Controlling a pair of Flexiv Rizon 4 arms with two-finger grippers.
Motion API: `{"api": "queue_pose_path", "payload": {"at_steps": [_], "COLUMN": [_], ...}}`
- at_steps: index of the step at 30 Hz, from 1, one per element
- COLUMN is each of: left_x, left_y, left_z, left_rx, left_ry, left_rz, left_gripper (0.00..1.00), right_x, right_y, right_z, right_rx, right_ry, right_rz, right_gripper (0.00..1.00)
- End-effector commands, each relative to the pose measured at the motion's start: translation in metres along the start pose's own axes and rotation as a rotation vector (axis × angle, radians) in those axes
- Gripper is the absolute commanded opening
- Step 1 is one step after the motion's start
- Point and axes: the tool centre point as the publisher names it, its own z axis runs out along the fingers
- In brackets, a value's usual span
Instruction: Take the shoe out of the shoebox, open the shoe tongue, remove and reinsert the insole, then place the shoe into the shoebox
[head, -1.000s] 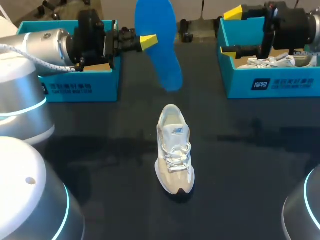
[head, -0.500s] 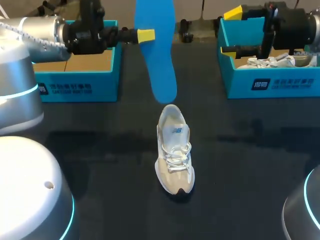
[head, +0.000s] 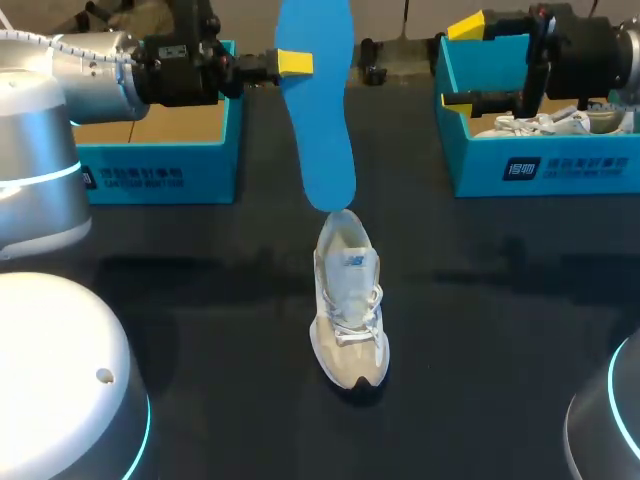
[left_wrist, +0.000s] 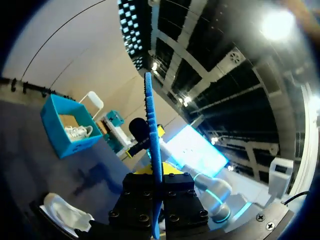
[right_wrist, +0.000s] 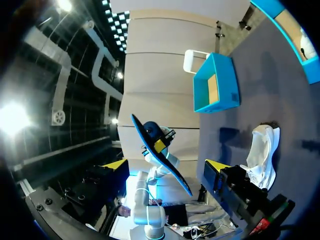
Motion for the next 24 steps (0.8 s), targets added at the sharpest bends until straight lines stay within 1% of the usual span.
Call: {"api": "queue_pose_path", "payload": {"at_steps": [1,10,11,15,16,17,18,22,24], "left_x": [-0.001,-0.001,-0.002,-0.009,-0.011,-0.013,-0.014,-0.020,-0.024], "left_y": [0.000,0.000,0.000,0.001,0.001,0.001,0.001,0.000,-0.001], "left_z": [0.000,0.000,0.000,0.001,0.001,0.001,0.001,0.002,0.002], "left_rx": [0.007,0.007,-0.022,-0.037,-0.051,-0.057,-0.056,-0.106,-0.108], "left_ry": [0.009,0.009,0.015,0.035,0.035,0.037,0.037,0.034,0.041], "left_rz": [-0.376,-0.376,-0.383,-0.371,-0.363,-0.379,-0.379,-0.420,-0.440], "left_gripper": [0.00,0.00,0.00,0.00,0.00,0.00,0.00,0.00,0.00], "right_x": [0.000,0.000,0.000,0.000,-0.001,-0.003,-0.003,0.000,0.002], "right_y": [0.001,0.001,0.001,0.001,0.000,-0.001,-0.002,-0.011,-0.015], "right_z": [0.001,0.001,0.001,0.001,0.003,0.004,0.006,0.017,0.020], "right_rx": [0.000,0.000,0.000,0.000,-0.004,0.000,0.000,-0.015,-0.019], "right_ry": [-0.001,-0.001,-0.001,-0.002,-0.035,-0.033,-0.032,-0.064,-0.079], "right_rz": [0.001,0.001,0.001,-0.003,-0.003,-0.004,-0.009,-0.026,-0.043], "right_gripper": [1.00,1.00,1.00,1.00,1.00,1.00,1.00,1.00,1.00]}}
